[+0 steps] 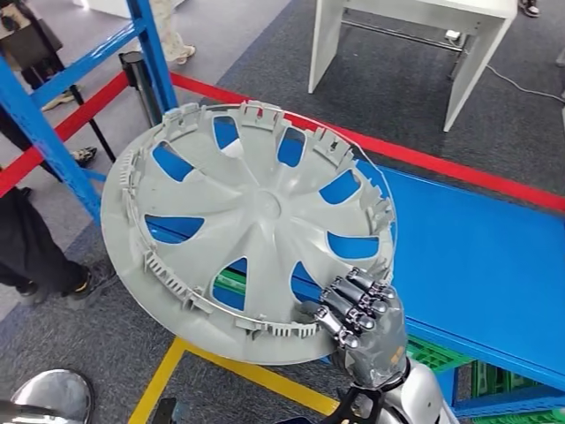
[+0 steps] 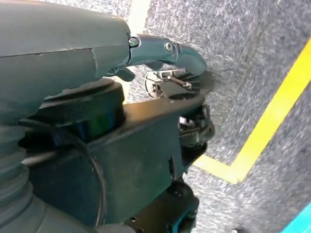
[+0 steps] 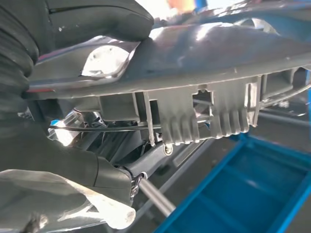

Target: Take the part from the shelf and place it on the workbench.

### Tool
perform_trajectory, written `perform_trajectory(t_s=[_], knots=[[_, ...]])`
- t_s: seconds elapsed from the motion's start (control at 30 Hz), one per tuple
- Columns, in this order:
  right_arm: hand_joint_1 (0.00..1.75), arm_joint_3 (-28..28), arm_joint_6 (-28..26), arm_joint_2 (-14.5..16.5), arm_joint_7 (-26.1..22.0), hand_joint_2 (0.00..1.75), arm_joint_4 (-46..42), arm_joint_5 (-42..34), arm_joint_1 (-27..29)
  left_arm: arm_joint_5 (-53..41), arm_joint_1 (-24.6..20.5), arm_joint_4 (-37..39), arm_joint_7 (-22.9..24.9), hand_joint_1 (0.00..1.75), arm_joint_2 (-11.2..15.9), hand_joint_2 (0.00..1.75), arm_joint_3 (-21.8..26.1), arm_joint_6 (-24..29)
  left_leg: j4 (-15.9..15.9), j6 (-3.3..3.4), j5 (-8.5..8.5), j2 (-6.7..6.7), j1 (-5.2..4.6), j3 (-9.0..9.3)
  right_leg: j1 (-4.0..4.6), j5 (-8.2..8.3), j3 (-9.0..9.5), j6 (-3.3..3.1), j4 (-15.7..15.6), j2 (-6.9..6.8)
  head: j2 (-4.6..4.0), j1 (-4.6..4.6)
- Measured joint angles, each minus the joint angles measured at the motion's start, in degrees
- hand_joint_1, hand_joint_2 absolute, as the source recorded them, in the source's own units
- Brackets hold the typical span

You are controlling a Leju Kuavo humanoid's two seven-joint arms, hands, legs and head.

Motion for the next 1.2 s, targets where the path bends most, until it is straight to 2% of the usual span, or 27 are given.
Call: perform_trajectory(t_s=[0.03,0.07,0.1,0.13,0.17,0.2,0.23,0.27,0.33,0.37,0.4,0.43,0.47,0.53,0.6,0.63,0.67,0.7,0.77,0.83,0.9,0.97,1.03,1.1,1.13,1.17,1.2], knots=[[1.75,0.0,0.0,-0.1,0.0,1.75,0.0,0.0,0.0,0.0,-0.1,0.0,0.0,0.0,0.0,1.75,0.0,0.0,0.0,0.26,-0.05,-0.82,-0.09,0.01,0.07,-1.75,-2.29,-0.16,4.3,1.41,0.0,0.1],[1.75,0.1,0.0,-0.2,0.1,1.75,0.1,0.0,0.0,0.0,-0.1,0.0,0.0,0.0,0.0,1.75,0.0,0.0,0.0,0.43,-0.1,-1.68,-0.22,0.06,0.19,-2.94,-4.66,-0.32,8.3,2.09,0.0,0.17],[1.75,0.1,0.0,-0.3,0.1,1.75,0.1,0.0,0.0,0.0,-0.1,0.0,0.0,0.0,0.0,1.75,0.0,0.0,0.0,0.53,-0.15,-2.56,-0.36,0.15,0.32,-3.05,-6.45,-0.51,10.8,2.37,0.0,0.17],[1.75,0.2,0.0,-0.4,0.1,1.75,0.2,0.0,0.0,0.0,-0.1,0.0,0.0,0.0,0.0,1.75,0.0,0.0,0.0,0.61,-0.21,-3.49,-0.5,0.31,0.43,-1.92,-7.27,-0.75,11.0,2.51,0.0,0.15],[1.75,0.2,0.0,-0.4,0.1,1.75,0.2,0.0,0.0,0.0,-0.1,0.0,0.0,0.0,0.0,1.75,0.0,0.0,0.0,0.64,-0.26,-4.45,-0.62,0.52,0.52,0.34,-6.97,-1.08,8.9,2.75,0.0,0.15],[1.75,0.3,0.0,-0.5,0.1,1.75,0.3,0.0,0.0,0.0,-0.1,0.0,0.0,0.0,0.0,1.75,0.0,0.0,0.1,0.65,-0.33,-5.37,-0.7,0.73,0.59,3.18,-5.82,-1.45,5.1,3.5,-0.01,0.16],[1.75,0.3,0.0,-0.5,0.1,1.75,0.3,0.0,0.0,0.0,-0.1,0.0,0.0,0.0,-0.1,1.75,0.0,0.0,0.1,0.6,-0.41,-6.19,-0.77,0.83,0.56,5.49,-4.4,-1.87,1.3,5.11,-0.01,0.09],[1.75,0.3,0.0,-0.6,0.1,1.75,0.3,0.0,-0.1,0.0,-0.2,0.0,0.0,0.0,-0.1,1.75,0.0,0.0,0.2,0.46,-0.44,-6.96,-0.72,0.71,0.49,6.97,-3.12,-2.14,-2.1,6.63,-0.01,0.03],[1.75,0.4,0.0,-0.7,0.2,1.75,0.3,0.0,-0.2,0.0,-0.2,0.0,-0.1,0.0,-0.2,1.75,0.0,0.0,0.3,-0.16,-0.27,-8.29,-0.36,0.07,0.52,7.46,-2.04,-2.28,-4.7,8.43,0.0,-0.07],[1.75,0.4,0.0,-0.7,0.3,1.75,0.3,0.0,-0.2,0.0,-0.1,0.0,-0.1,0.0,-0.2,1.75,0.0,-0.1,0.3,-0.57,-0.14,-9.04,-0.17,-0.2,0.57,7.42,-1.83,-2.21,-5.2,7.92,0.0,-0.03],[1.75,0.5,0.0,-0.7,0.4,1.75,0.3,0.0,-0.3,0.0,0.0,0.0,-0.1,0.0,-0.2,1.75,0.0,-0.1,0.3,-0.94,-0.16,-9.15,-0.09,-0.3,0.54,7.49,-1.58,-2.25,-5.5,7.18,0.0,0.02],[1.75,0.5,0.0,-0.7,0.5,1.75,0.3,-0.1,-0.3,0.0,0.0,0.0,-0.2,0.0,-0.2,1.75,0.0,-0.1,0.8,-1.28,-0.55,-8.35,-0.17,-0.48,0.44,7.54,-1.17,-2.41,-5.9,6.37,0.0,-0.06],[1.75,0.6,0.0,-0.7,0.6,1.75,0.3,-0.1,-0.3,0.0,0.0,0.1,-0.2,0.0,-0.1,1.75,0.0,-0.1,2.4,-1.62,-1.49,-6.85,-0.3,-1.15,0.3,7.56,-0.71,-2.61,-6.2,5.4,-0.01,-0.21],[1.75,0.6,0.0,-0.8,0.7,1.75,0.2,-0.2,-0.2,-0.1,-0.2,0.1,-0.3,0.0,-0.1,1.75,0.0,-0.1,8.7,-2.25,-4.52,-3.25,-0.24,-4.18,0.23,7.32,0.0,-2.89,-6.5,3.46,-0.01,-0.5],[1.75,0.7,0.0,-1.0,0.8,1.75,0.3,-0.2,-0.2,-0.1,-0.3,0.1,-0.3,0.0,0.0,1.75,0.0,-0.1,14.9,-2.75,-6.49,-1.94,0.19,-7.42,0.21,6.93,0.4,-2.86,-6.5,1.59,-0.01,-0.54],[1.75,0.7,0.0,-1.0,0.9,1.75,0.3,-0.2,-0.2,-0.1,-0.3,0.1,-0.4,0.0,0.1,1.75,0.0,-0.1,15.6,-2.94,-6.11,-1.72,0.38,-7.85,0.18,6.74,0.59,-2.78,-6.5,0.75,-0.01,-0.55],[1.75,0.8,0.0,-1.1,0.9,1.75,0.3,-0.2,-0.2,-0.1,-0.2,0.1,-0.4,0.0,0.2,1.75,0.0,-0.1,14.0,-3.07,-4.66,-1.47,0.54,-7.07,0.12,6.53,0.83,-2.61,-6.5,-0.03,0.0,-0.55],[1.75,0.8,0.0,-1.1,1.0,1.75,0.3,-0.3,-0.2,0.0,-0.2,0.1,-0.4,0.0,0.2,1.75,0.0,-0.1,10.5,-3.15,-2.59,-0.86,0.64,-5.28,0.08,6.27,1.14,-2.38,-6.5,-0.75,0.0,-0.54],[1.75,0.9,0.0,-1.1,1.0,1.75,0.3,-0.3,-0.3,0.0,-0.2,0.1,-0.5,0.0,0.2,1.75,0.0,-0.2,3.4,-2.91,0.04,1.9,0.32,-1.66,0.32,5.68,1.61,-1.72,-6.3,-1.92,0.0,-0.66],[1.75,1.0,0.0,-1.2,0.9,1.75,0.3,-0.3,-0.6,0.0,-0.3,0.1,-0.6,0.0,0.1,1.75,0.0,-0.2,0.8,-2.04,0.1,3.45,-0.17,-0.62,0.78,5.23,1.84,-1.13,-6.2,-2.97,0.0,-0.7],[1.75,1.1,0.0,-1.2,0.7,1.75,0.3,-0.3,-0.8,0.0,-0.2,0.1,-0.6,0.0,0.1,1.75,0.0,-0.2,0.7,-1.01,0.04,2.22,-0.24,-0.82,0.8,4.78,2.06,-0.59,-6.3,-3.91,0.0,-0.59],[1.75,1.2,0.0,-1.2,0.6,1.75,0.3,-0.4,-1.0,0.0,-0.1,0.1,-0.6,0.0,0.1,1.75,-0.1,-0.2,0.6,-0.22,0.04,0.85,-0.16,-0.76,0.49,3.22,1.39,-0.13,-4.6,-2.13,0.0,-0.45],[1.75,1.2,0.0,-1.3,0.6,1.75,0.3,-0.4,-1.0,0.0,-0.2,0.1,-0.6,0.0,0.1,1.75,-0.1,-0.2,0.5,0.37,0.01,-0.48,-0.2,-0.7,0.38,-0.01,-1.67,-0.13,1.7,1.06,0.0,-0.21],[1.75,1.2,0.0,-1.3,0.4,1.75,0.3,-0.6,-1.0,-0.1,-0.2,0.1,-0.6,0.0,0.1,1.75,-0.2,-0.2,0.6,0.69,-0.07,-2.0,-0.48,-0.64,0.56,-2.47,-5.93,-0.41,9.2,2.27,-0.01,-0.1],[1.75,1.2,0.0,-1.3,0.3,1.75,0.3,-0.7,-1.0,-0.1,-0.2,0.1,-0.6,0.0,0.1,1.75,-0.2,-0.1,0.6,0.75,-0.11,-2.84,-0.63,-0.57,0.68,-2.21,-7.2,-0.64,10.7,2.43,-0.01,-0.1],[1.75,1.2,0.0,-1.3,0.1,1.75,0.3,-0.9,-0.9,-0.2,-0.2,0.1,-0.6,0.0,0.1,1.75,-0.2,-0.1,0.6,0.78,-0.13,-3.7,-0.75,-0.45,0.8,-0.78,-7.43,-0.93,10.0,2.61,-0.01,-0.11],[1.75,1.2,0.0,-1.3,0.0,1.75,0.3,-1.0,-0.9,-0.3,-0.2,0.1,-0.6,0.0,0.1,1.75,-0.3,-0.1,0.6,0.8,-0.15,-4.59,-0.84,-0.29,0.92,1.62,-6.56,-1.3,7.1,3.06,-0.01,-0.12]])
